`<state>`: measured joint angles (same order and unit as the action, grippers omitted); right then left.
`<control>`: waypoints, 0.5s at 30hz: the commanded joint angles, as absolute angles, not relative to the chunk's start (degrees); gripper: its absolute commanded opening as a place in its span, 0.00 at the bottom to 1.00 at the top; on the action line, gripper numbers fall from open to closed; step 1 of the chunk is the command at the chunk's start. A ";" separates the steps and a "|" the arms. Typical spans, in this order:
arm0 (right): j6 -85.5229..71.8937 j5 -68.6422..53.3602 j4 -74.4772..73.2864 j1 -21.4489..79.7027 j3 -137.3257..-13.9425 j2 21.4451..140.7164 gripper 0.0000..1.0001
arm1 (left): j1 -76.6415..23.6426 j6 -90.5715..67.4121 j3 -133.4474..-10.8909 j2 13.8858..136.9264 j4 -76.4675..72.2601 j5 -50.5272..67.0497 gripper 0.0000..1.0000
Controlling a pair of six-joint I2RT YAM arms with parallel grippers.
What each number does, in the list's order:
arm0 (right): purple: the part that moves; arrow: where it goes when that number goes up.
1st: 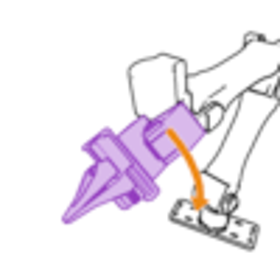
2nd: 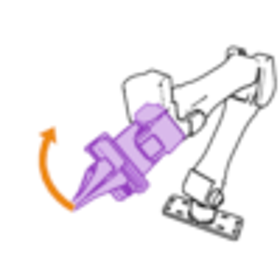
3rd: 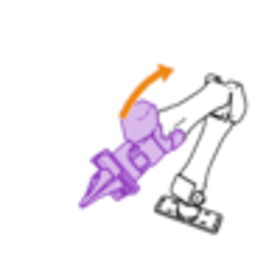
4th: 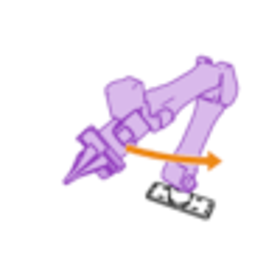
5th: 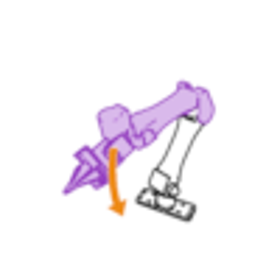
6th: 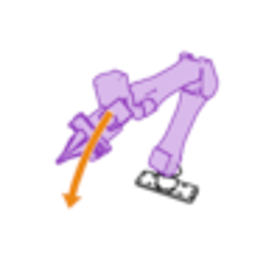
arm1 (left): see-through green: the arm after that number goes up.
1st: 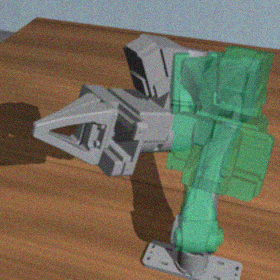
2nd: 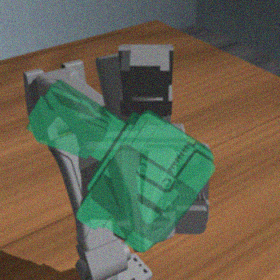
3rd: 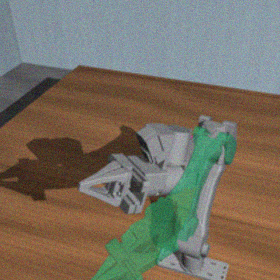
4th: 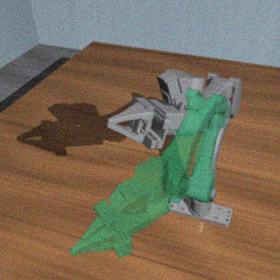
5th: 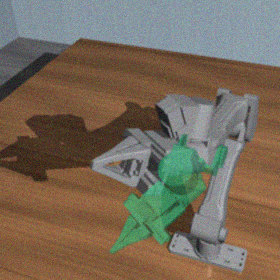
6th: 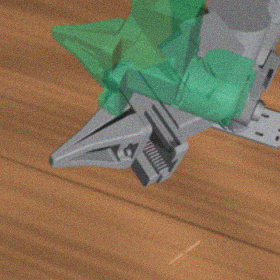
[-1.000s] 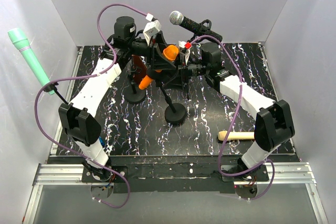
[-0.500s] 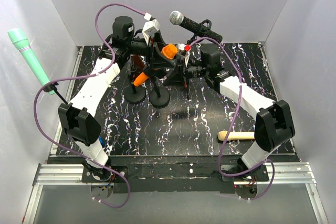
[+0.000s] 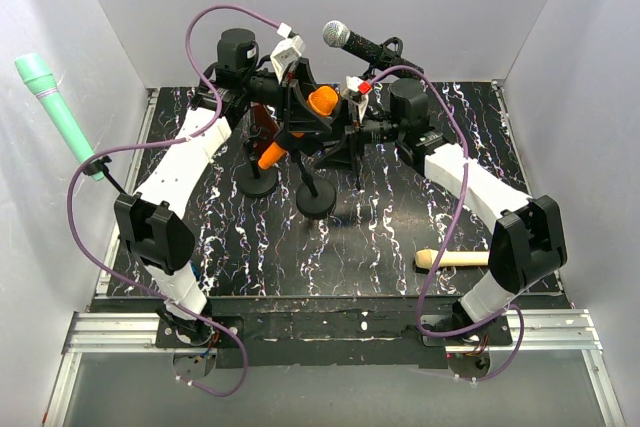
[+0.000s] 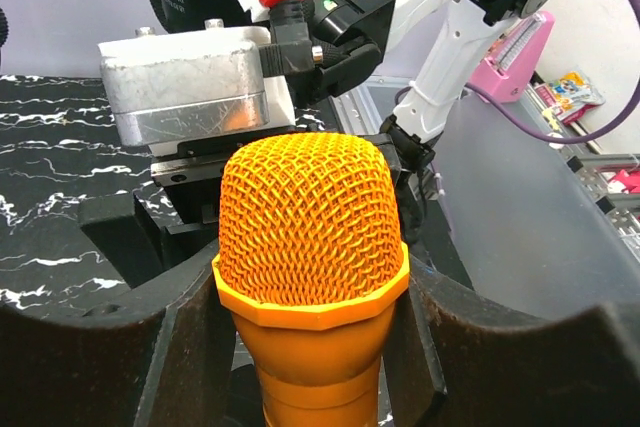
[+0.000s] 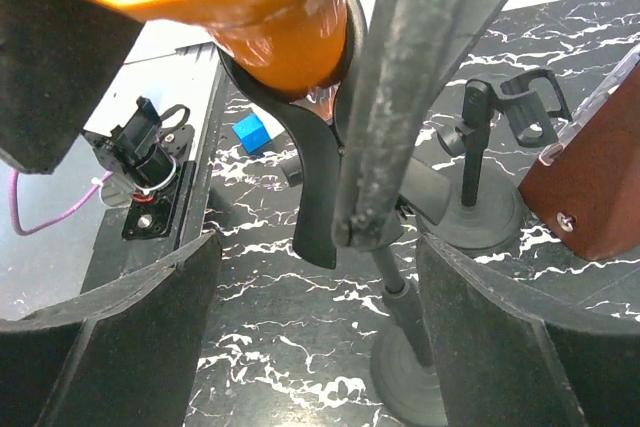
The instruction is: Remove the microphone from the stand
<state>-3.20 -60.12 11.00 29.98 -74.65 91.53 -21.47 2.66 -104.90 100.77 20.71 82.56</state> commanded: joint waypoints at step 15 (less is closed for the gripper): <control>-3.69 -68.63 19.78 30.14 -82.53 94.83 0.85 | -21.36 -8.35 -104.59 100.46 11.96 92.02 0.00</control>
